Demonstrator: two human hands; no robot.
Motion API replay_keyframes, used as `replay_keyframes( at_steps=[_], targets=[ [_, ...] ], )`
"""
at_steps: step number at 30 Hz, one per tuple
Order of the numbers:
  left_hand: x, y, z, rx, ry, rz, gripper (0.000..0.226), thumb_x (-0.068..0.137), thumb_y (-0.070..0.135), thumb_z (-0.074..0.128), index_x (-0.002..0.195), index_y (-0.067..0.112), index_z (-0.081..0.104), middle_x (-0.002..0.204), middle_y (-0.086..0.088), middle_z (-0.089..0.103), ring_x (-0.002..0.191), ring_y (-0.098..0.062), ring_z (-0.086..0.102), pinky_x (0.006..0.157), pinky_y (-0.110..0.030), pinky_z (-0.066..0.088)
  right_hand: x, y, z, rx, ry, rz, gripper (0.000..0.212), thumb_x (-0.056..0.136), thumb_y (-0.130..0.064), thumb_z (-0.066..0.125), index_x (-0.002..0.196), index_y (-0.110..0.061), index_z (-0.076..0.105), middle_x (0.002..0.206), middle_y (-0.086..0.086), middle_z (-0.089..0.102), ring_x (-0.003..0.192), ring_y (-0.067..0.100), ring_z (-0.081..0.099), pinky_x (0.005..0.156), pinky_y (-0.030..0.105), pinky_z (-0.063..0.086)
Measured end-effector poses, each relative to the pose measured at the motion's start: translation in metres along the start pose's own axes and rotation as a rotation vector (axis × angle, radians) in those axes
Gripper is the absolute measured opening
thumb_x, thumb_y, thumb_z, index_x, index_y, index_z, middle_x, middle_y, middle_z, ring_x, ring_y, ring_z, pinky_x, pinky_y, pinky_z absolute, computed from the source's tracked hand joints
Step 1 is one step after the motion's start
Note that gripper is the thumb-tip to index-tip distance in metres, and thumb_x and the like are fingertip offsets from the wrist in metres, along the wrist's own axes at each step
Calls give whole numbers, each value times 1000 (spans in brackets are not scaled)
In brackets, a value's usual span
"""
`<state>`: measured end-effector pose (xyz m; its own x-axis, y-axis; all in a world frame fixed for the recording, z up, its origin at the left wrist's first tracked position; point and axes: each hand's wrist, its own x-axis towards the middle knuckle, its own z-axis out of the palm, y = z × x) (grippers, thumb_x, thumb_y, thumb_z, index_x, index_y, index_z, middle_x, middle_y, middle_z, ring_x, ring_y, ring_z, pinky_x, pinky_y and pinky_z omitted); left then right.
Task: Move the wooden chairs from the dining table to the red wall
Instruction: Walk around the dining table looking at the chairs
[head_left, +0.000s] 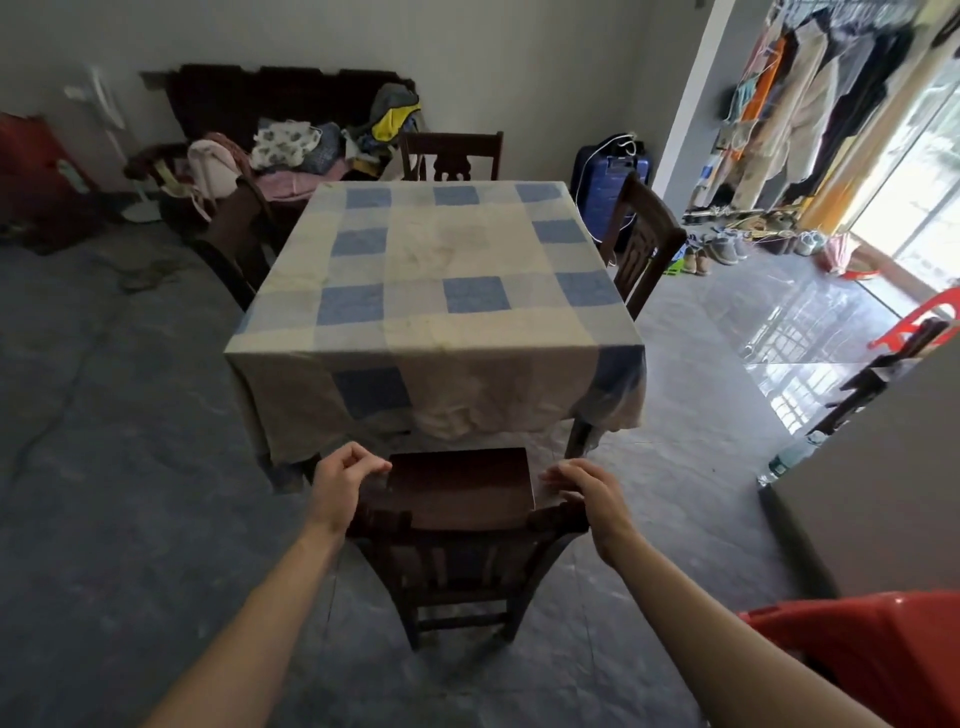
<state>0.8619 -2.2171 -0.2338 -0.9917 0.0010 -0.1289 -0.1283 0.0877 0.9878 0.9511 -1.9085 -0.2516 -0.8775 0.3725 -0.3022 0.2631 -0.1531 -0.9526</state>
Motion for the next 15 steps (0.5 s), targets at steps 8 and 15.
replay_keyframes(
  at_steps=[8,15],
  targets=[
    [31,69,91,-265,-325,46,27,105,18,43,108,12,69,105,-13,79,92,-28,74,79,-42,58,-1,-61,-56,233,178,-145,34,108,-24,41,119,-4,66,108,17,78,93,33,74,84,47,59],
    [57,96,229,-188,-574,53,39,108,37,36,127,21,66,122,-3,76,100,-28,73,82,-45,53,19,-98,-179,280,413,-277,41,110,-31,36,130,-10,64,123,7,75,105,34,73,89,49,57]
  ],
)
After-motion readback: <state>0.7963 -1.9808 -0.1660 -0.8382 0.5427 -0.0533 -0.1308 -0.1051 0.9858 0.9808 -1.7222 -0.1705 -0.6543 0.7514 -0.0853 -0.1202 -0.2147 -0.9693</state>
